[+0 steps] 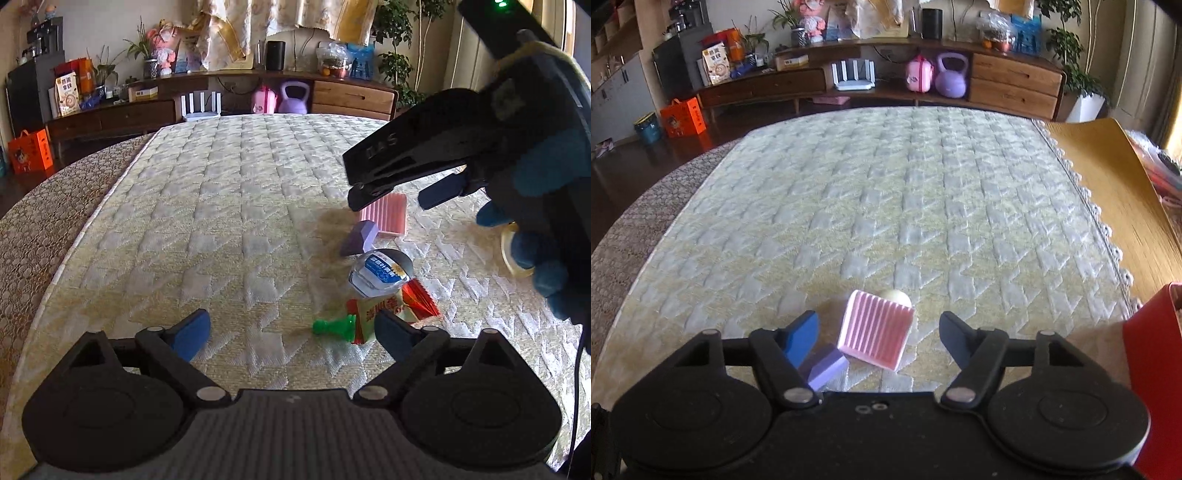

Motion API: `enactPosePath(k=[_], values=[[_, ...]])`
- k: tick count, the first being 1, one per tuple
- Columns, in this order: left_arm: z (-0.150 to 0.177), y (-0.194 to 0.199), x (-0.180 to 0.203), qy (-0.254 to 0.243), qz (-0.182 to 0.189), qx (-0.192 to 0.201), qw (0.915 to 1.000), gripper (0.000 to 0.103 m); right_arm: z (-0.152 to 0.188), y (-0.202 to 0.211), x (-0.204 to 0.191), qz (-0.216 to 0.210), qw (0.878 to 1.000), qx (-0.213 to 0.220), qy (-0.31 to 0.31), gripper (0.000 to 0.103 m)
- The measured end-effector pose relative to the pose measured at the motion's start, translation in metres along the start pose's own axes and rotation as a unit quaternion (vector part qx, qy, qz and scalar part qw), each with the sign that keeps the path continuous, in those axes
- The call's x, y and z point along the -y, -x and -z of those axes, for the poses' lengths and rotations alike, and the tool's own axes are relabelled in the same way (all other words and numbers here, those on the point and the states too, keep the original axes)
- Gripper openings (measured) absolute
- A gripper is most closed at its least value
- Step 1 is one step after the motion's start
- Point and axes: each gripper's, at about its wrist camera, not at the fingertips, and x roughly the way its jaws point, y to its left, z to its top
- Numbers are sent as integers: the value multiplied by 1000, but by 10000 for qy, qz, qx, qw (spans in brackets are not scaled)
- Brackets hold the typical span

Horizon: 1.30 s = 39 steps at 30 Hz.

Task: Organize rigid objects
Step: 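Close the left gripper on the green plastic piece while the right grasps the pink comb, then lift the green piece with the left gripper while the right lifts the pink comb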

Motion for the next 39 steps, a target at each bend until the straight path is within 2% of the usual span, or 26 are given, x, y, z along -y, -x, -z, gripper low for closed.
enactPosePath(k=[1, 4, 8, 9, 11, 13, 15, 17, 19, 22, 24, 27, 30, 31, 35, 39], values=[[0, 0, 1, -9, 6, 15, 10000, 86, 1, -1, 1, 13, 10000, -16, -29, 65], [0, 1, 2, -36, 36, 37, 10000, 77, 1, -3, 0, 16, 10000, -22, -62, 56], [0, 3, 3, -58, -12, 63, 10000, 55, 1, -5, -3, -5, 10000, -50, -67, 46], [-1, 3, 3, -62, -23, 63, 10000, 53, 1, -5, -3, -2, 10000, -58, -72, 43], [-2, 3, 2, -63, 8, 57, 10000, 41, 1, -5, -3, -6, 10000, -40, -85, 43], [-2, 3, 4, -103, 15, 39, 9999, 34, 2, -3, -3, -11, 9999, -20, -117, 41], [-1, 4, 6, -172, 16, 26, 9998, 31, 2, -3, -2, -23, 9999, -40, -141, 29], [-1, 4, 8, -216, 1, 28, 9998, 25, 3, -1, 0, -55, 9999, -44, -157, 27], [-1, 4, 9, -218, -9, 26, 9998, 25, 3, 0, 1, -60, 9999, -40, -127, 17], [-1, 4, 8, -174, 8, 23, 9998, 24, 4, 2, 3, -91, 9999, -44, -107, 10], [0, 4, 8, -155, 17, 23, 9999, 24, 4, 3, 4, -143, 9998, -34, -137, 11], [0, 5, 9, -178, -10, 43, 9998, 24, 4, 3, 6, -354, 9989, -79, -300, 26], [0, 5, 9, -161, 3, 50, 9999, 24, 3, 4, 7, -405, 9983, -42, -418, 50], [1, 6, 9, -164, 7, 54, 9999, 24, 3, 4, 6, -382, 9983, -38, -433, 55], [2, 6, 8, -182, 18, 82, 9998, 24, -3, -5, -1, -222, 9985, -128, -479, 57], [2, 6, 8, -176, 30, 103, 9998, 24, -6, -18, -4, 1, 9963, -290, -810, 60]])
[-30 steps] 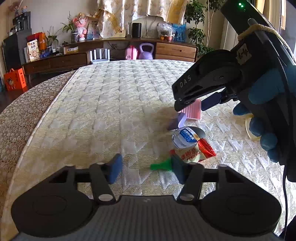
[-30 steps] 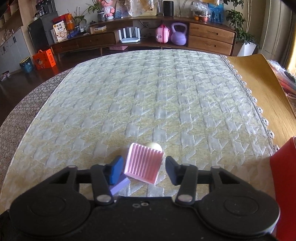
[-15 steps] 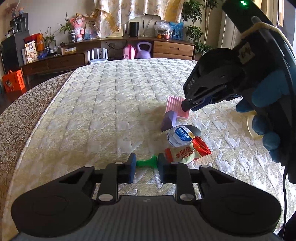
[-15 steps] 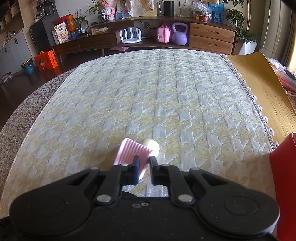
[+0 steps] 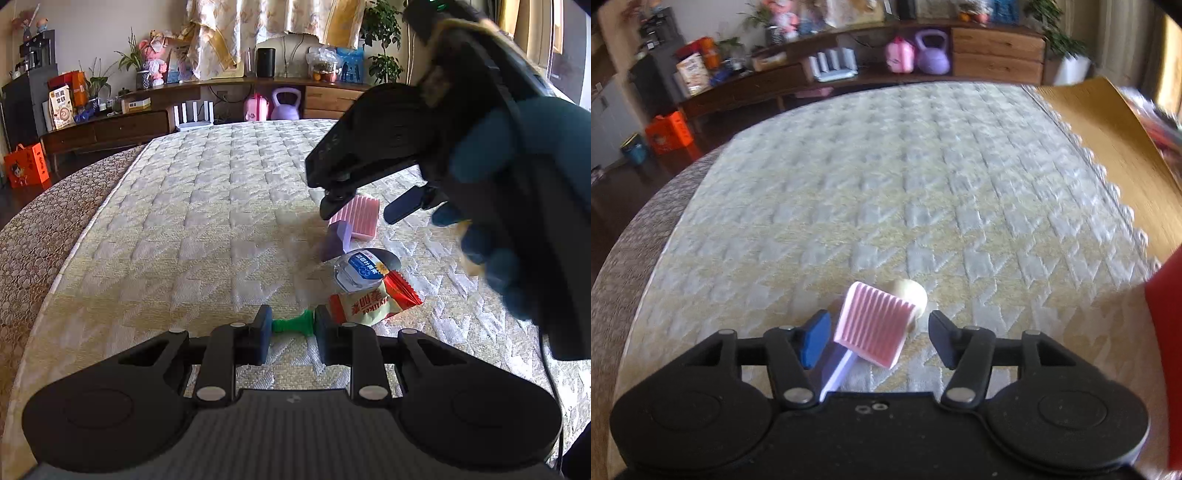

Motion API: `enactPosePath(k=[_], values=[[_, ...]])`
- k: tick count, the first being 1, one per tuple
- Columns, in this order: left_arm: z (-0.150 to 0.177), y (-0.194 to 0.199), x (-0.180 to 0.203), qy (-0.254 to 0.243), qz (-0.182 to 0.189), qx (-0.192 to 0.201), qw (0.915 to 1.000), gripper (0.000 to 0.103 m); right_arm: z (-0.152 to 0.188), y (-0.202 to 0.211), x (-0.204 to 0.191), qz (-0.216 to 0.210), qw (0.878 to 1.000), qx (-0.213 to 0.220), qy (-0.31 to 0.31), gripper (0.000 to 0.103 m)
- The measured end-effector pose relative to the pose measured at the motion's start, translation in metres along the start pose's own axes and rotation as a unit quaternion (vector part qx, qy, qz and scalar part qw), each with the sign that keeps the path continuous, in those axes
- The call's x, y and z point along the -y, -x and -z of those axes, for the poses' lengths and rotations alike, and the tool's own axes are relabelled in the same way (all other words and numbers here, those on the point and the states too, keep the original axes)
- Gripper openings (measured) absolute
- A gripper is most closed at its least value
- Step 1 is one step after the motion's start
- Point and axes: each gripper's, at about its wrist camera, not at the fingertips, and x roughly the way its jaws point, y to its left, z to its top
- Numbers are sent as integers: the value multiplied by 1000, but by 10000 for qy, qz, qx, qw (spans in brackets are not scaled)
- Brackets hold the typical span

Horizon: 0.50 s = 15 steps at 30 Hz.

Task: Organize rigid objects
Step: 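Lift the green piece with the left gripper while the right lifts the pink comb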

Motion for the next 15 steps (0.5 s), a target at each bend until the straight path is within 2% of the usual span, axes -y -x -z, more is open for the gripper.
enactPosePath(k=[2, 5, 11, 13, 15], values=[[0, 0, 0, 0, 4, 4, 10000, 24, -4, -5, 0, 63, 9997, -65, -246, 64], [0, 0, 0, 3, 5, 4, 10000, 24, -9, -8, -5, 141, 9995, -68, -259, 64], [1, 0, 0, 9, -5, 5, 10000, 24, -7, -11, -10, 373, 9993, -69, -50, 54], [1, 0, 0, -1, -12, 12, 10000, 24, -7, -10, -8, 388, 9992, -51, -56, 45], [1, 0, 0, 15, -20, 18, 10000, 24, -5, -7, -7, 347, 9994, -33, -87, 44]])
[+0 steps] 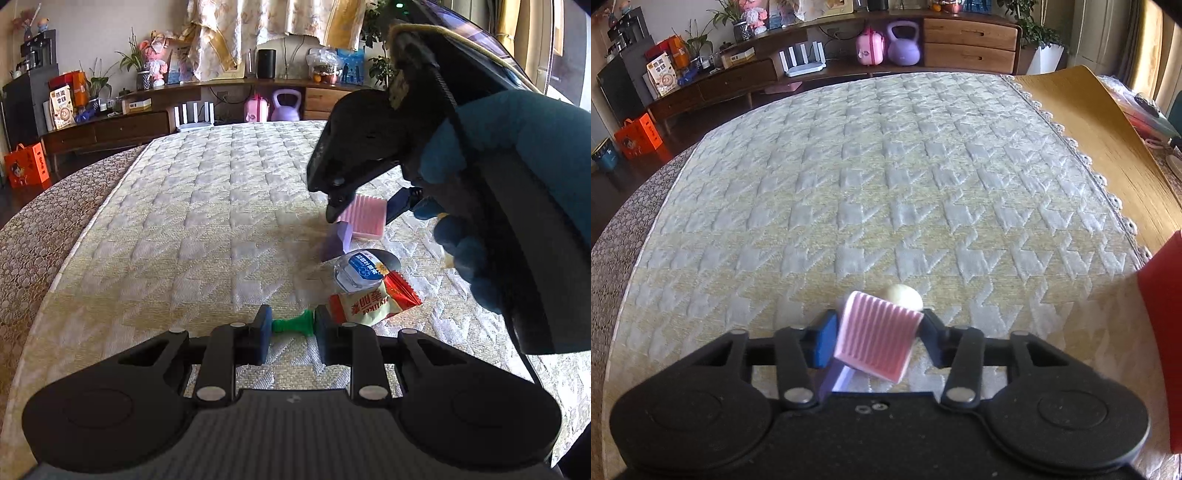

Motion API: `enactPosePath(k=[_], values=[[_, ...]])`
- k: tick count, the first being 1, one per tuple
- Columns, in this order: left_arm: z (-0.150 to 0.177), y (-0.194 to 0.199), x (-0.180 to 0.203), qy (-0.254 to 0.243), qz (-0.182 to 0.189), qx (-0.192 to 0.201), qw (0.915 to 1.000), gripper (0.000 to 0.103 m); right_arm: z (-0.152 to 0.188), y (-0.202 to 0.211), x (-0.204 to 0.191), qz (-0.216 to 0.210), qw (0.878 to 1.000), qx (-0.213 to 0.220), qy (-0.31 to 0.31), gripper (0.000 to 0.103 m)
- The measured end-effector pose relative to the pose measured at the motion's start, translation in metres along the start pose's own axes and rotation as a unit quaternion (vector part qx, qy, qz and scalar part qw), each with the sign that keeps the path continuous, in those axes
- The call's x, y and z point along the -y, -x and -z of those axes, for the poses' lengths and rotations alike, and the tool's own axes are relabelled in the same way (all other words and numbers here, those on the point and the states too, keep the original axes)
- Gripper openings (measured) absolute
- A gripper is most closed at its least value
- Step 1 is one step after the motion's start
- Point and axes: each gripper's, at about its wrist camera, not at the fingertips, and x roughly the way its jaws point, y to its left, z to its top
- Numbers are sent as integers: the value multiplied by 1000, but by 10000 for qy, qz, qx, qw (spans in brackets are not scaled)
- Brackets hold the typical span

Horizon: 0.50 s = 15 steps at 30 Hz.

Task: Organize rigid objects
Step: 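Lift the green piece with the left gripper while the right lifts the pink comb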

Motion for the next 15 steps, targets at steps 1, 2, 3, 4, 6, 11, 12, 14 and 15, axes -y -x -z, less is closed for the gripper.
enactPosePath(k=[1, 2, 3, 4, 6, 11, 12, 14, 15], values=[[0, 0, 0, 7, -9, 3, 10000, 24, 2, 2, 1, -11, 10000, 9, 6, 43], [0, 0, 1, 4, -19, 4, 10000, 24, 3, 4, 2, -32, 10000, 34, 30, 43], [0, 0, 1, -2, -26, 5, 10000, 24, 3, 7, 3, -52, 10000, 66, 51, 42], [0, 0, 2, -6, -31, 6, 10000, 24, 4, 10, 4, -87, 9999, 92, 78, 42], [0, 0, 1, 19, -24, -3, 10000, 24, 6, 16, 8, -143, 9998, 117, 122, 42], [-4, 1, -2, 130, 14, -86, 9999, 24, 12, 38, 26, -356, 9991, 190, 161, 42], [-5, 1, -3, 156, 16, -108, 9998, 24, 13, 42, 31, -398, 9989, 198, 157, 42], [-6, 2, -4, 182, 4, -133, 9997, 24, 17, 51, 39, -444, 9987, 201, 124, 42], [-6, 3, -5, 190, -2, -138, 9997, 24, 18, 55, 44, -472, 9986, 201, 116, 42]])
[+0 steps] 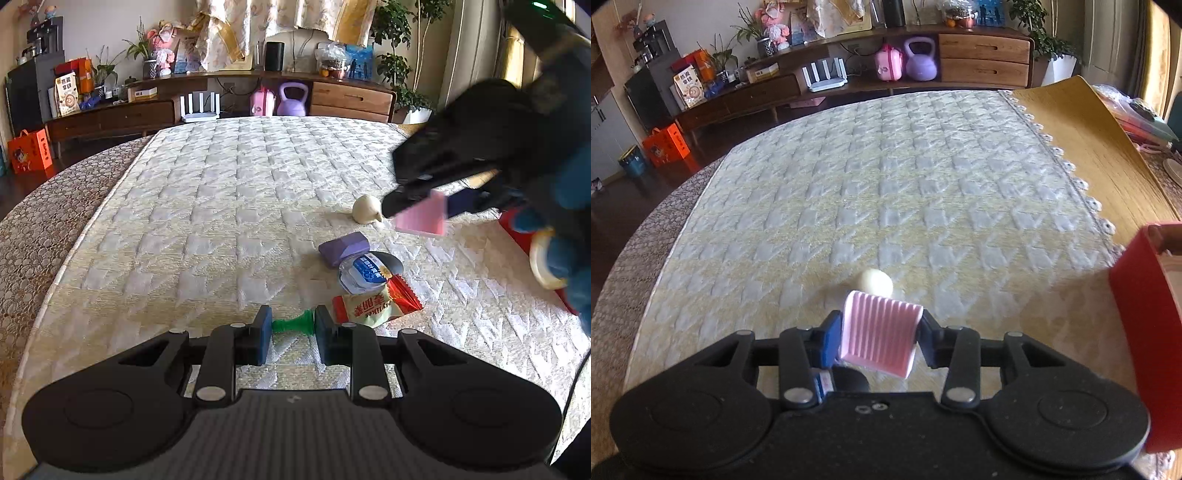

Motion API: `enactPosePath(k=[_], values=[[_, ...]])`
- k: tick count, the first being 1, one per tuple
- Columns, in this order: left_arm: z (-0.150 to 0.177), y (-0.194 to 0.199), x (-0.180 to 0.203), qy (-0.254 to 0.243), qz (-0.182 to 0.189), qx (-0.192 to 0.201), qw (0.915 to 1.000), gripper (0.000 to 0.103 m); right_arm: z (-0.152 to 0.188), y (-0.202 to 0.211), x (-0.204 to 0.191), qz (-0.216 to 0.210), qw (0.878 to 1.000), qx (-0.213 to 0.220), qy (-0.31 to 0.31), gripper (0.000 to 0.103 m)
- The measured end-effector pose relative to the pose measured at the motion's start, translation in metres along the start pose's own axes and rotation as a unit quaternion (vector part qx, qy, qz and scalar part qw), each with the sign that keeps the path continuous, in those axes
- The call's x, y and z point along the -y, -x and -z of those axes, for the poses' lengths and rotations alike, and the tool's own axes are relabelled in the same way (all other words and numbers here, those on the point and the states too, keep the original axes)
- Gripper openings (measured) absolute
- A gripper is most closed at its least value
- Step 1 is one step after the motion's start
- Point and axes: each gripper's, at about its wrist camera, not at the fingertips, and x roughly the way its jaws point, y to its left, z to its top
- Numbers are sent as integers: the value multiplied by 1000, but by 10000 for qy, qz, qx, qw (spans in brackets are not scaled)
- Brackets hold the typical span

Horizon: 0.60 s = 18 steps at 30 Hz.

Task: Organize rigid objects
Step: 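Lift the green piece with the left gripper while the right lifts the pink comb, then carry the green piece with the left gripper while the right carries the comb to the red box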

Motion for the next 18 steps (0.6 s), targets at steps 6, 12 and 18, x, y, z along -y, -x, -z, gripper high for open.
enactPosePath(k=[6, 12, 18], values=[[-6, 16, 6, -78, -7, 69, 9999, 24, 8, 31, 21, -150, 9999, 64, 27, 42], [-18, 35, 22, -231, 124, 109, 9996, 24, 16, 65, 54, -281, 9994, 186, -105, 42], [-32, 53, 49, -345, 333, 175, 9987, 24, 25, 98, 87, -351, 9983, 386, -276, 42]])
